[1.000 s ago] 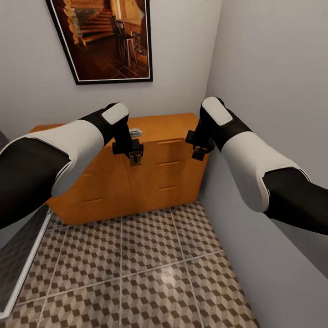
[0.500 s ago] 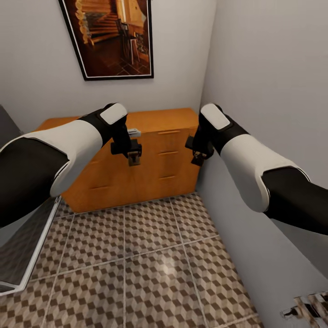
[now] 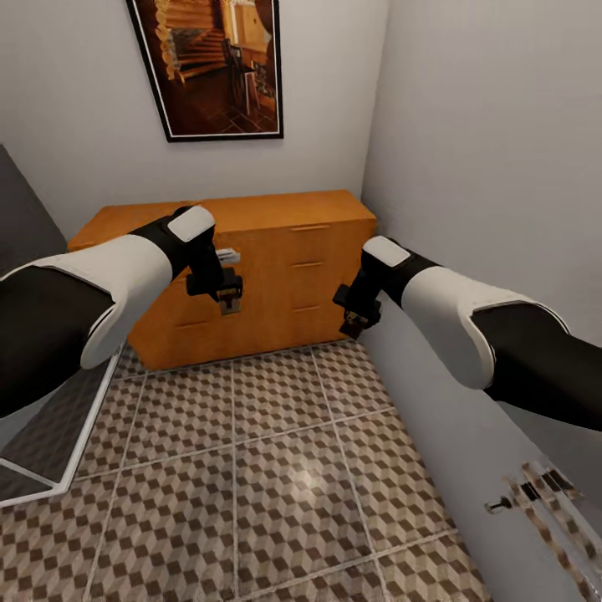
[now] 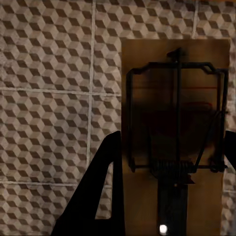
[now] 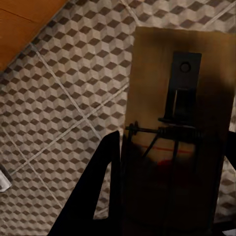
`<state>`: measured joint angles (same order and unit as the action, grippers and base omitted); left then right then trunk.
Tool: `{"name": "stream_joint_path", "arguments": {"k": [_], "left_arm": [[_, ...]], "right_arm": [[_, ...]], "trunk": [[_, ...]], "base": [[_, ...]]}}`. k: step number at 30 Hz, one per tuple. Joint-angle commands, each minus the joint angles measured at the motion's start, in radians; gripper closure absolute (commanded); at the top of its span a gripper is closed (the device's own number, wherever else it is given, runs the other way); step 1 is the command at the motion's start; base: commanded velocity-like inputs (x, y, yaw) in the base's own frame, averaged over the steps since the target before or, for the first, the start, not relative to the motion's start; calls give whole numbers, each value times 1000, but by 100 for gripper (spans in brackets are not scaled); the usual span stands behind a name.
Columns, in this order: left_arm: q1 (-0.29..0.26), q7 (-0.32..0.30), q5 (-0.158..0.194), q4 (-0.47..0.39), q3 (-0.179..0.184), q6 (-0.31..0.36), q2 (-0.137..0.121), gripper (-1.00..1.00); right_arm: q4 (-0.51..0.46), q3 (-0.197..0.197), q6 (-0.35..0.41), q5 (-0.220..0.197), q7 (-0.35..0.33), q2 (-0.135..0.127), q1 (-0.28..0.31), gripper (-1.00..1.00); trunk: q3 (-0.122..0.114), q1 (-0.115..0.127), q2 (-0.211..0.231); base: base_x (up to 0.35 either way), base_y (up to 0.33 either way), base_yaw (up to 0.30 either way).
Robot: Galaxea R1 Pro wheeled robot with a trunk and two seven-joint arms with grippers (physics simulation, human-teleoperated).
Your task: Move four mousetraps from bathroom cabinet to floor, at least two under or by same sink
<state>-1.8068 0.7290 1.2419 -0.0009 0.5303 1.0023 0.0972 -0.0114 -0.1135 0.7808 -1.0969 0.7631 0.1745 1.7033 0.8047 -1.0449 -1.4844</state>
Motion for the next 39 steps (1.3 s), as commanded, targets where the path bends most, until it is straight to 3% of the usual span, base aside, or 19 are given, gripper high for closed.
{"name": "stream_joint_path", "arguments": {"k": [1, 7, 12, 15, 20, 26, 29, 34, 35, 39], "left_arm": [[7, 8, 11, 0, 2, -3, -4, 100], [89, -34, -2, -1, 2, -38, -34, 100], [167, -143, -81, -1, 2, -74, -62, 100], [229, -252, -152, -1, 2, -104, -82, 100], [315, -355, -199, -1, 2, -131, -100, 100], [401, -383, -220, -1, 3, -185, -115, 100], [443, -430, -222, -1, 3, -218, -116, 100], [496, -456, -223, -1, 3, -258, -117, 100], [520, -461, -223, -1, 3, -286, -117, 100], [537, -465, -222, -1, 3, -301, -117, 100]], "right_arm": [[9, -10, -3, -11, -12, 0, 0, 100], [40, -9, -23, -7, -75, 0, -55, 100], [44, -9, -28, -6, -90, 0, -101, 100], [45, -9, -46, -6, -112, 0, -128, 100], [45, -9, -89, -5, -137, 0, -165, 100], [45, -9, -132, 4, -215, 0, -244, 100], [45, -9, -152, 51, -258, 0, -296, 100], [45, -9, -202, 141, -323, 0, -367, 100], [46, -9, -236, 205, -365, 0, -398, 100], [46, -9, -249, 265, -383, 0, -422, 100]], "trunk": [[1, 1, -1], [1, 1, -1], [1, 1, -1], [1, 1, -1], [1, 1, -1], [1, 1, -1], [1, 1, -1], [1, 1, -1], [1, 1, -1], [1, 1, -1]], "base": [[-338, 0, 0], [-338, 0, 0], [-338, 0, 0], [-338, 0, 0], [-335, 0, 0], [-300, 0, 0], [-147, 0, 0], [-37, 0, 0], [-5, 0, 0], [-3, 0, 0]]}}
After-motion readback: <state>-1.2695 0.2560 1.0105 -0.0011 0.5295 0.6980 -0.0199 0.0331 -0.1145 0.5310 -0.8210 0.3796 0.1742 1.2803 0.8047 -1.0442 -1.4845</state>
